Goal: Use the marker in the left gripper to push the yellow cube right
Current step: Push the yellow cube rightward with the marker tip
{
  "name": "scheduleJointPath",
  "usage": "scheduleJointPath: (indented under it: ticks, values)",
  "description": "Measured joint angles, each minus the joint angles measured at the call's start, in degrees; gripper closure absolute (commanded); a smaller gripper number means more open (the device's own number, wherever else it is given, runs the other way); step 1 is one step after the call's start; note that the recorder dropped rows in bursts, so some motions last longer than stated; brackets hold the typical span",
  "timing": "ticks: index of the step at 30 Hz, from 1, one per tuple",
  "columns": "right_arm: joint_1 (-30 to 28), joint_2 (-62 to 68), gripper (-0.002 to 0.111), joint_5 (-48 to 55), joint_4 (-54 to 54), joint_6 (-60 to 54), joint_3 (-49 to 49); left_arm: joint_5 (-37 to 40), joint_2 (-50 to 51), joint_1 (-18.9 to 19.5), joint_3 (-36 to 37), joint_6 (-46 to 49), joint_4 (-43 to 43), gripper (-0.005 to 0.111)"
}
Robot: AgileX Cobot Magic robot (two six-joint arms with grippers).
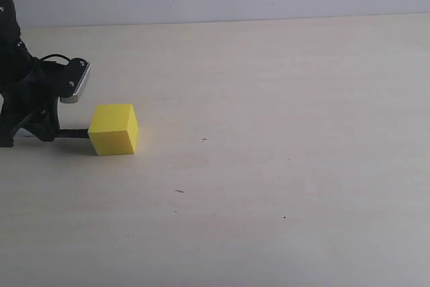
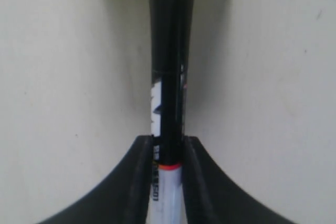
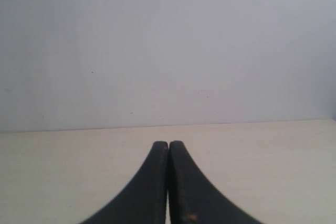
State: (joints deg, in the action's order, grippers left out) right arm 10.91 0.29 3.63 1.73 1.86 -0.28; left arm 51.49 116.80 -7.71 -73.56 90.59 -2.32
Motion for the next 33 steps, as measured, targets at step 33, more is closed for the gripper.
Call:
scheduleJointPath:
  ticks: [33]
  values:
    - [0.0, 0.0, 0.108, 0.0, 0.0, 0.0, 0.0, 4.4, -2.4, -3.1, 0.0, -7.4, 1.5, 0.107]
